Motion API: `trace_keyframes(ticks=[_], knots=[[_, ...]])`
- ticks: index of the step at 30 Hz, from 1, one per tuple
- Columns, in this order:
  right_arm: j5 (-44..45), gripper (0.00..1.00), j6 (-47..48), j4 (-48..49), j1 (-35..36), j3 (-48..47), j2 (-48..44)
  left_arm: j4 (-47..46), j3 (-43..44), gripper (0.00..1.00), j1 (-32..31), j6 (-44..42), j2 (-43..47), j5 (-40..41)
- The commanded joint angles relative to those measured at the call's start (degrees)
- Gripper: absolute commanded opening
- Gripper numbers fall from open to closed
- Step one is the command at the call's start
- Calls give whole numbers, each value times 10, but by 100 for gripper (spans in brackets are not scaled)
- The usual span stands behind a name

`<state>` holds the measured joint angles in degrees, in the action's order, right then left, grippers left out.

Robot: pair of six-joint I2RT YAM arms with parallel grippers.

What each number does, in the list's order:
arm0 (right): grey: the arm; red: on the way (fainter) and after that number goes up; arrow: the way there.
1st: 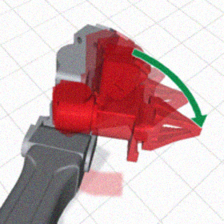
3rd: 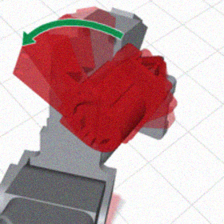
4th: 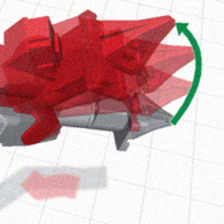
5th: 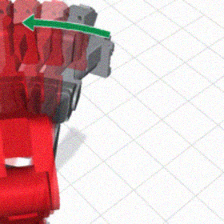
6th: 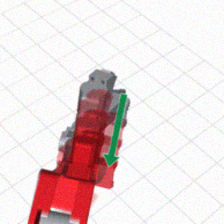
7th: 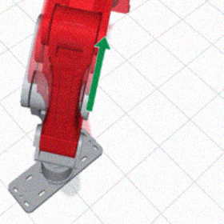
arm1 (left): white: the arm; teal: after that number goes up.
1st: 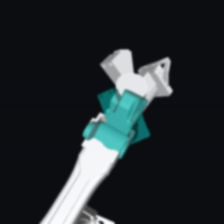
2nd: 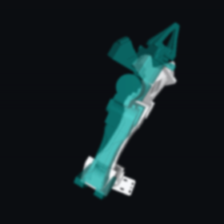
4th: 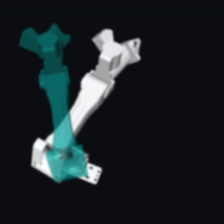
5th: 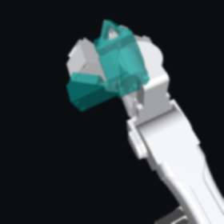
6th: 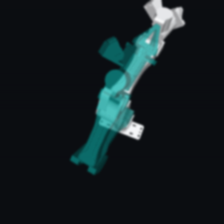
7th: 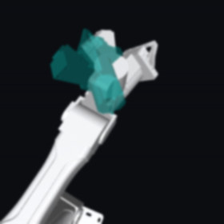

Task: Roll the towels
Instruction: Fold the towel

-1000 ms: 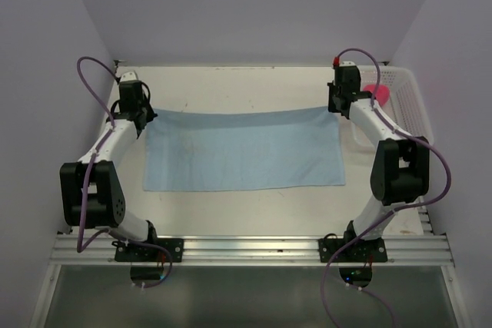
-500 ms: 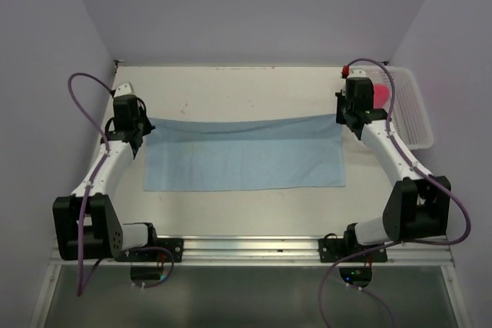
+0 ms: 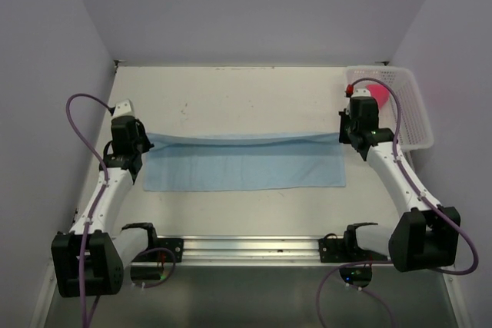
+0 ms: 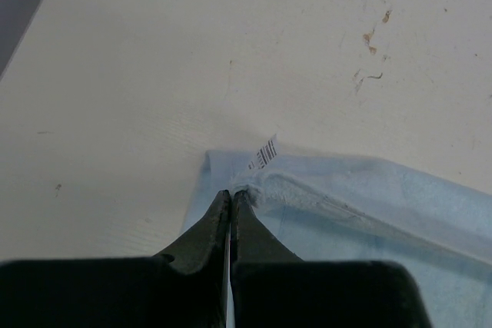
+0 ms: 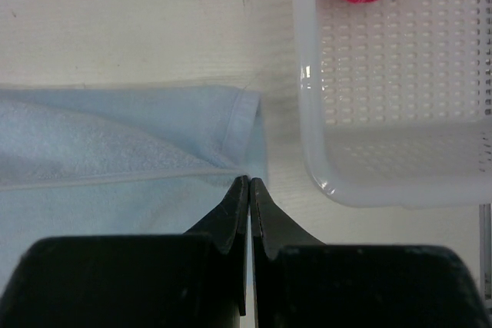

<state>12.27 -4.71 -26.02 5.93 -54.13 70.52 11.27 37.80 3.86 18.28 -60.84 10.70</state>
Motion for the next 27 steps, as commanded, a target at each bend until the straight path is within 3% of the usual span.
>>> trace_keyframes(ticks=[1,27], knots=[[4,0,-17,-18,-3,11,-20,-41,-19,0,6,-31,37,11],[41,0,-88,-63,-3,97,-145,9,-47,0,6,-26,128,24]])
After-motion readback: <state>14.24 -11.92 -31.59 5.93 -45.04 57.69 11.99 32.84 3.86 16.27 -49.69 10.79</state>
